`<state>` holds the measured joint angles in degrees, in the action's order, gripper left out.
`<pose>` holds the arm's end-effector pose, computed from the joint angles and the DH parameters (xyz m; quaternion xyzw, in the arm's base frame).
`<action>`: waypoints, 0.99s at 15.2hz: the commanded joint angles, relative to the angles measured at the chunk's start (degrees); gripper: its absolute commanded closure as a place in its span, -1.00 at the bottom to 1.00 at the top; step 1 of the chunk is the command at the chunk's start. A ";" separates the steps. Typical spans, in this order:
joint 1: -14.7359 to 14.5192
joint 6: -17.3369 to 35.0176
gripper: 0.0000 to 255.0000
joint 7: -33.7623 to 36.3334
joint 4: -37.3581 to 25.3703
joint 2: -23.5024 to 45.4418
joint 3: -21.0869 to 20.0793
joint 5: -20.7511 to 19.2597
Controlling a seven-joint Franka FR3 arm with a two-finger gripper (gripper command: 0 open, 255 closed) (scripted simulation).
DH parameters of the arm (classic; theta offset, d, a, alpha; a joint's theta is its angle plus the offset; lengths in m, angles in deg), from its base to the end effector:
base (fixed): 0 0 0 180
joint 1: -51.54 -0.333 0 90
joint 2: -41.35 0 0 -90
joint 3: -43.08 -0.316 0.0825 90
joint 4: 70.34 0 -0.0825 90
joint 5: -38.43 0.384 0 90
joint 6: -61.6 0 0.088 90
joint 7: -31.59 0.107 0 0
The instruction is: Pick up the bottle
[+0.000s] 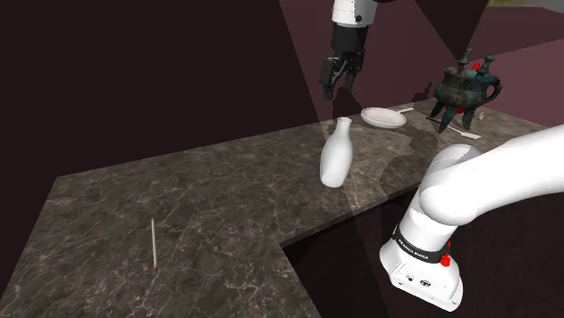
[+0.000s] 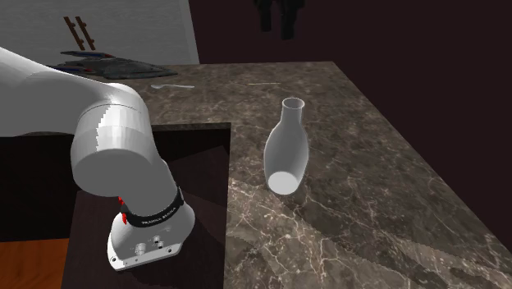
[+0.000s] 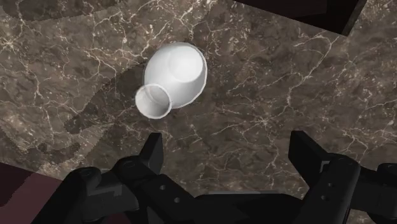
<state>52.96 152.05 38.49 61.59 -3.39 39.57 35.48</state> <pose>0.3097 0.0125 0.6148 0.9972 -0.0507 0.0312 0.0452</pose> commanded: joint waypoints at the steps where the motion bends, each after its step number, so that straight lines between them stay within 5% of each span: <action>1: 0.00 0.00 -1.00 0.00 0.00 0.00 0.00 0.00; 11: 3.67 9.81 -1.00 -7.94 10.38 4.35 10.92 -2.32; 15: 3.77 12.93 -1.00 -7.89 13.38 4.48 11.14 -2.52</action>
<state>56.67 164.04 30.69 74.24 0.88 50.53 33.06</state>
